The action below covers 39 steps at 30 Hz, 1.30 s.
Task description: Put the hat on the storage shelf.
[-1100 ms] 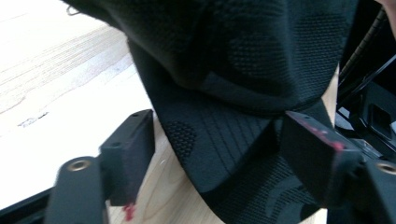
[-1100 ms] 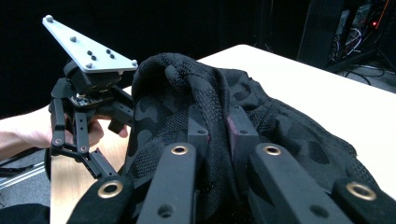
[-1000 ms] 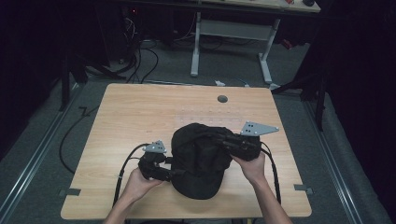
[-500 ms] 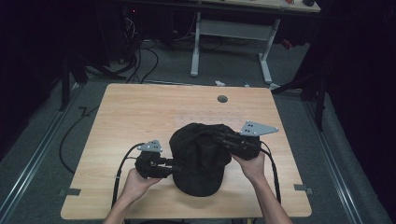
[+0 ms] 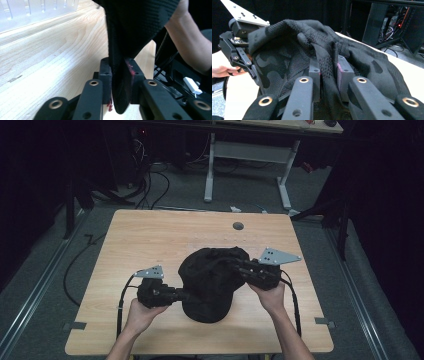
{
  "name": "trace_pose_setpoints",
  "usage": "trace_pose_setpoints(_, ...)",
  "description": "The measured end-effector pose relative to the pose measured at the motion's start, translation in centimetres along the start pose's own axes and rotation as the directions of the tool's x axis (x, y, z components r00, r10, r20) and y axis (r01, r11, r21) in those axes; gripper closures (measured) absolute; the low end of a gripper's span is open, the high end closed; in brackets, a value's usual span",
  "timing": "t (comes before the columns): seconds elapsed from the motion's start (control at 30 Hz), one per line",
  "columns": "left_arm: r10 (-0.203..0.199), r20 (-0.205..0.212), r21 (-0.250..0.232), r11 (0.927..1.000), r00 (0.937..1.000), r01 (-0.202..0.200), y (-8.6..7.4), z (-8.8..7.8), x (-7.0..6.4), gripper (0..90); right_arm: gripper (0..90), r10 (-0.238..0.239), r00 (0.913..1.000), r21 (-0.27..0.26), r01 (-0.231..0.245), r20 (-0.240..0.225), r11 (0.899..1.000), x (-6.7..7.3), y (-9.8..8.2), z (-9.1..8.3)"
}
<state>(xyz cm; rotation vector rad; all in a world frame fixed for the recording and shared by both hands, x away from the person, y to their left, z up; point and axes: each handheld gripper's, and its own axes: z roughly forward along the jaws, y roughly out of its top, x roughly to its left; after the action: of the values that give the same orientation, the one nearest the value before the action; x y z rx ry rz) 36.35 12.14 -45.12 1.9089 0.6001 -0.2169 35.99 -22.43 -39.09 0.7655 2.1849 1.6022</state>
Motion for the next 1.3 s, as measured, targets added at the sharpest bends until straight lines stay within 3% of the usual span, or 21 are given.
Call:
trace_pose_setpoints(0.13,-0.001,0.033,-0.012,0.9999,0.9995,0.002,0.0,-0.4,-0.2,83.4,75.6,0.002,1.0,-0.001,-0.002,0.002,1.0,0.0,0.0,0.0)
trace_pose_setpoints(0.37,0.007,0.042,-0.029,0.9996,0.9991,-0.006,0.0,-0.8,-0.6,86.4,70.0,0.023,0.9997,0.002,-0.023,0.003,1.0,-0.3,-0.3,0.1)
trace_pose_setpoints(0.47,0.017,0.01,-0.046,0.9988,0.9998,-0.016,0.0,-1.1,-0.8,86.6,65.2,0.044,0.999,0.005,-0.044,0.006,0.999,-0.4,-0.4,0.0)
trace_pose_setpoints(0.83,0.035,-0.03,-0.056,0.9978,0.9989,-0.037,0.5,-1.5,-1.0,86.8,38.1,0.093,0.9937,0.025,-0.095,0.062,0.995,-1.2,-1.2,-0.4)
trace_pose_setpoints(1.07,0.022,-0.066,-0.094,0.9952,0.9976,-0.028,0.7,-2.4,-0.9,86.8,35.8,0.129,0.9877,0.014,-0.131,0.088,0.991,-1.8,-2.0,-1.8)
trace_pose_setpoints(1.3,0.017,-0.113,-0.11,0.9935,0.9934,-0.03,0.9,-2.8,-0.8,86.8,36.6,0.158,0.975,0.104,-0.175,0.156,0.979,-2.2,-4.7,-1.8)
